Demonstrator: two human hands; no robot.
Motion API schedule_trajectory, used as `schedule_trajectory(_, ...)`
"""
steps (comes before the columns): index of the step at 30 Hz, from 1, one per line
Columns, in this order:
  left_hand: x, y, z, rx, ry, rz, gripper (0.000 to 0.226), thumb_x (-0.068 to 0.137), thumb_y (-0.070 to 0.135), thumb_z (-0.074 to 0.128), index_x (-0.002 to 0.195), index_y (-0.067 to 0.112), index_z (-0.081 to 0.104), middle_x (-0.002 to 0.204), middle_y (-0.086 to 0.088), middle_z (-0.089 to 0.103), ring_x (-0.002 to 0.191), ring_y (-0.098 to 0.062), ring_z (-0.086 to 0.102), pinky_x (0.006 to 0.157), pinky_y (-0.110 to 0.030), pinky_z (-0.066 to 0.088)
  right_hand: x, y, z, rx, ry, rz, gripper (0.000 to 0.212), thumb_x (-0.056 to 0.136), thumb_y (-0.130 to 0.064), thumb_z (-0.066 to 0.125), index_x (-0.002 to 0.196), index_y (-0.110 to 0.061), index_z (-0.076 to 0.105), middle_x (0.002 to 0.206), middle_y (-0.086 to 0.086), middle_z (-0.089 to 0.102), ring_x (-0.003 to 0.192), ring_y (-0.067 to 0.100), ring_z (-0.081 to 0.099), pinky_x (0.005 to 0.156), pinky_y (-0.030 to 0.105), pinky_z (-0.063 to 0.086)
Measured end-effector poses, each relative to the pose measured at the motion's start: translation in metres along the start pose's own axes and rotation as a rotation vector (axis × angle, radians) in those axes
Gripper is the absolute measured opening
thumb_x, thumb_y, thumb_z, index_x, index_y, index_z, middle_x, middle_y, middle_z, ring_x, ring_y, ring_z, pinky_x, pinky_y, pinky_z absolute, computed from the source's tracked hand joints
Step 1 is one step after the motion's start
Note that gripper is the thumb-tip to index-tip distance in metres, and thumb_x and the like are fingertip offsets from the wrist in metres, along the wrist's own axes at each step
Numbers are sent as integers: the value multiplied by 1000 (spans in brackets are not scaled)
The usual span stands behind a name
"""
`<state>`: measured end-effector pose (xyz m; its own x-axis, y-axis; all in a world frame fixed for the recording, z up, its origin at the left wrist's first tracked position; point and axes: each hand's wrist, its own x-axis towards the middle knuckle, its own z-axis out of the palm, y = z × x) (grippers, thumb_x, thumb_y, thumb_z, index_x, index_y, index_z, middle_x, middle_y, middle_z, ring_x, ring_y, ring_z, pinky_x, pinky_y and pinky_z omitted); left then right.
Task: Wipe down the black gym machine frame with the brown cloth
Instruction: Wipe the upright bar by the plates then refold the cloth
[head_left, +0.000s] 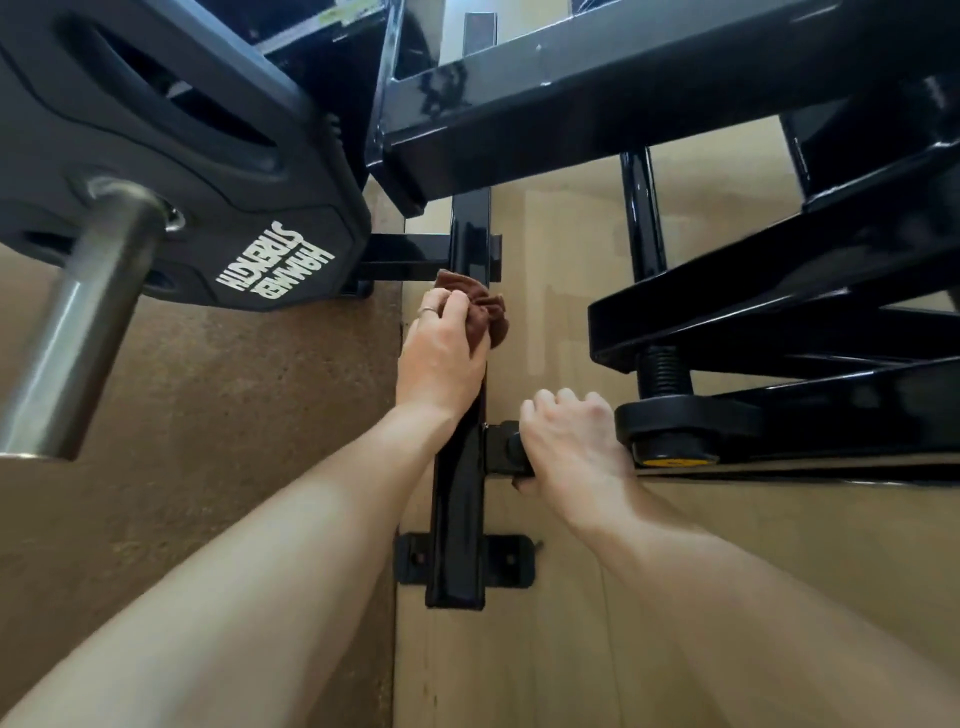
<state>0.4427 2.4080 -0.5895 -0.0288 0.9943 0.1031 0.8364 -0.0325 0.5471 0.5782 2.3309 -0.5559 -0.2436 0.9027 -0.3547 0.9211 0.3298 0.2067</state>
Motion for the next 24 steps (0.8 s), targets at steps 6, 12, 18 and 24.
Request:
schedule_trajectory(6,17,0,0,-49,-13,-14,33,97,28,65,127,19,53,139,-5,50,116,-29,61,96,-48,57,0,2,-9,32,-41,-3,23,96,-28,68,110,-14,56,105,4,57,99,24,60,75,36,37)
schedule_trajectory(12,-77,-3,-18,-116,-74,-10,20,96,31,60,113,21,55,142,6,44,115,-24,58,90,-46,57,-2,3,-16,97,-112,-12,37,92,-30,74,117,-12,53,112,6,56,105,26,60,80,36,40)
schedule_trajectory(18,-36,-3,-2,-20,-51,-45,30,95,33,57,119,15,57,148,-7,43,116,-33,59,92,-52,56,0,1,-13,77,-91,-12,38,91,-36,74,113,-14,54,108,5,57,100,23,60,78,34,43)
schedule_trajectory(24,66,6,14,47,-19,-26,38,100,32,61,133,15,52,145,-12,44,122,-33,55,99,-45,54,4,3,-9,52,-83,-25,27,97,-23,66,116,-11,52,112,7,55,105,24,58,77,33,35)
